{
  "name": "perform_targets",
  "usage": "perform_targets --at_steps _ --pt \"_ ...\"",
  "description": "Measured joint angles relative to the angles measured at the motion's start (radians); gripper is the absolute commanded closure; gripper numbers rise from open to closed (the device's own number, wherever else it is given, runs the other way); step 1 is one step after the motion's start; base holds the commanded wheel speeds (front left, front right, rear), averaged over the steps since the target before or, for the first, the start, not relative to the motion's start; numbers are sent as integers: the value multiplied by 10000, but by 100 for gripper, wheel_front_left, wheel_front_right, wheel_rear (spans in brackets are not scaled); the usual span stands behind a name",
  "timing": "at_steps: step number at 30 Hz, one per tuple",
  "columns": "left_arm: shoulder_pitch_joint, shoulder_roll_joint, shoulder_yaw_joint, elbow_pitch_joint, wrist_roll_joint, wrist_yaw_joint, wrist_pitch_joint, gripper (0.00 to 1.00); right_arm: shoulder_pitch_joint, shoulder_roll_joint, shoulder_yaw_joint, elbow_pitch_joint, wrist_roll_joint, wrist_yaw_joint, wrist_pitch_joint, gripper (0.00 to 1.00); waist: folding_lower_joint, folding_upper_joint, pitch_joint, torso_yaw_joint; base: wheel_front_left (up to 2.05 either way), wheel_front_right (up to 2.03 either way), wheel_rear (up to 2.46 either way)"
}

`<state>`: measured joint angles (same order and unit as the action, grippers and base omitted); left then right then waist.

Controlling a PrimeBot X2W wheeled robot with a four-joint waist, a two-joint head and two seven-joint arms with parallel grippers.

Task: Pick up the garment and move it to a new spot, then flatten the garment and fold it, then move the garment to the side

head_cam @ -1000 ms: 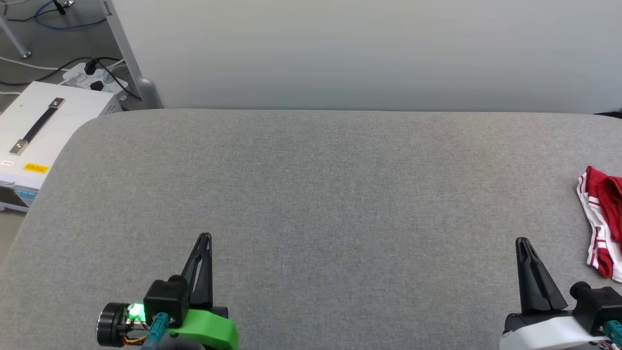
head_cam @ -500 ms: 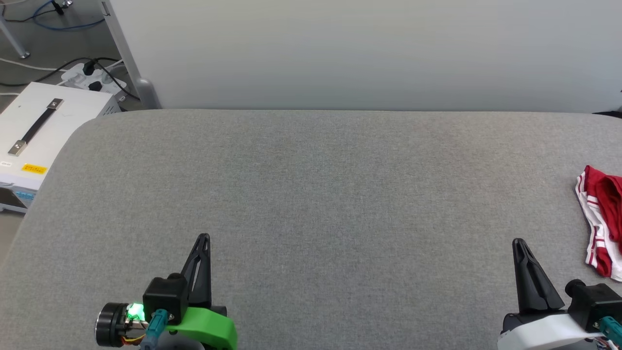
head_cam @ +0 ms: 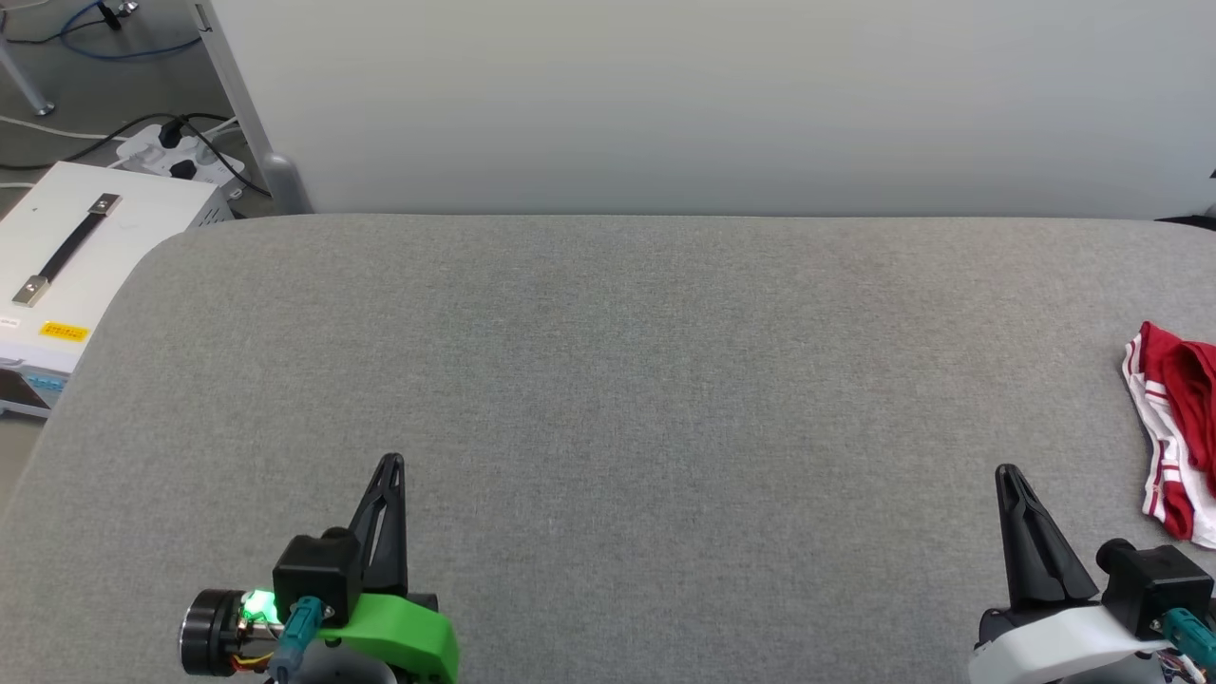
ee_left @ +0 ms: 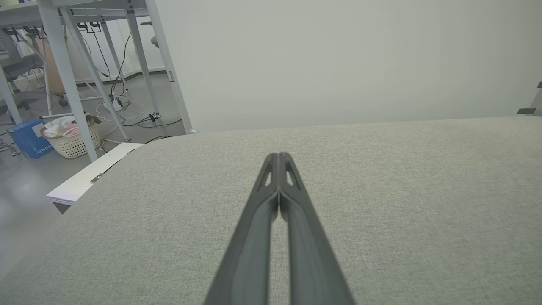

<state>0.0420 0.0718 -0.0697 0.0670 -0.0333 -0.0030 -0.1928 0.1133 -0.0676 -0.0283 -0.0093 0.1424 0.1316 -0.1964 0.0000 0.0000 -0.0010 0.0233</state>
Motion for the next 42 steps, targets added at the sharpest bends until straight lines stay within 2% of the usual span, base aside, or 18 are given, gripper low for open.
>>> perform_targets --at_steps 42 --pt "-35 -63 290 -247 79 0 811 100 -404 56 107 29 -610 0 880 100 0 0 5 -106 0 0 0"
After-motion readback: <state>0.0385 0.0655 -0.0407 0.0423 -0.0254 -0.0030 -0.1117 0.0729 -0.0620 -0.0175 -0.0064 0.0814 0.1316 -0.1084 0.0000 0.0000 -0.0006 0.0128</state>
